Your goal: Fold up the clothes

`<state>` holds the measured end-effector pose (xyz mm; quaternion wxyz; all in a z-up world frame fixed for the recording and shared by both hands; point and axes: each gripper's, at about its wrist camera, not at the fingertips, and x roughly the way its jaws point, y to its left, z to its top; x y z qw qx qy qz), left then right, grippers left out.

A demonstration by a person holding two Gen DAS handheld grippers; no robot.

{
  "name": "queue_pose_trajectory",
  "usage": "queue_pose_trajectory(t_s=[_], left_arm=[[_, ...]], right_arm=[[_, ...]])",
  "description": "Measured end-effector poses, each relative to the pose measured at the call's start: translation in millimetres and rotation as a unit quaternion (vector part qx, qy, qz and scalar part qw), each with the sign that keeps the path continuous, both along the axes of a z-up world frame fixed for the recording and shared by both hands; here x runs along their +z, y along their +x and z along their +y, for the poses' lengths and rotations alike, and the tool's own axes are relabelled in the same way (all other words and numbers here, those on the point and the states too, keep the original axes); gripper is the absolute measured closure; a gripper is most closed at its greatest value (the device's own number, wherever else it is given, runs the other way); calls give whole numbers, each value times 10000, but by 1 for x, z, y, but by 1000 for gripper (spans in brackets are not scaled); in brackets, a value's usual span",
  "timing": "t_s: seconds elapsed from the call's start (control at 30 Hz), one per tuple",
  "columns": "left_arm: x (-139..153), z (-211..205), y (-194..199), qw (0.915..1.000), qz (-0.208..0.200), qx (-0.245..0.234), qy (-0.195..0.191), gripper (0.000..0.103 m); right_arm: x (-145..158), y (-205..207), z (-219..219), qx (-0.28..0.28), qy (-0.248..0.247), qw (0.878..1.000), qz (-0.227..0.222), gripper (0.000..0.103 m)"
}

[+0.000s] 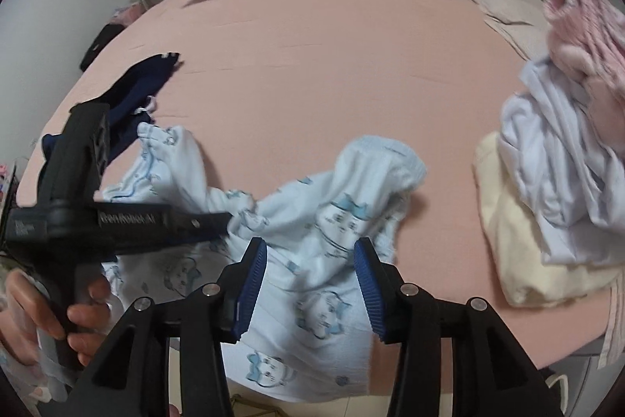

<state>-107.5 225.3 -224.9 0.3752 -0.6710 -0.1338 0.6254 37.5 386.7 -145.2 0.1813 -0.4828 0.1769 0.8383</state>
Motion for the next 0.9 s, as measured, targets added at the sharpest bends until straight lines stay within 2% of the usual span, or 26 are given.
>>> queue_pose_trajectory(t_s=[0.07,0.3,0.43,0.5,0.53,0.6,0.77,0.9], left_arm=[[0,-12,3,10000,27,11,48,90],[-1,-26,6,9998,-38,120,160,90],[0,-28,11,9997,98,82,193,91],[-2,-23,12,9996,120,94,221,92],[-3,-5,11,9996,110,132,239,93],[-5,-8,11,9995,54,166,276,93],[-8,-13,7,9988,-157,262,377,95],[-5,-16,4,9981,-362,360,344,95]], right_arm=[[-6,-20,-5,110,-145,9998,1,57],[-22,-39,-4,356,-826,9959,15,57],[-10,-49,-12,681,-600,9955,276,57],[-10,-54,-15,835,-634,9940,298,55],[-10,-56,-16,907,-654,9933,300,55],[-18,-64,-19,992,-781,9918,179,54],[-43,-77,-17,925,-1152,9890,96,54],[-64,-80,-2,692,-1724,9824,173,54]])
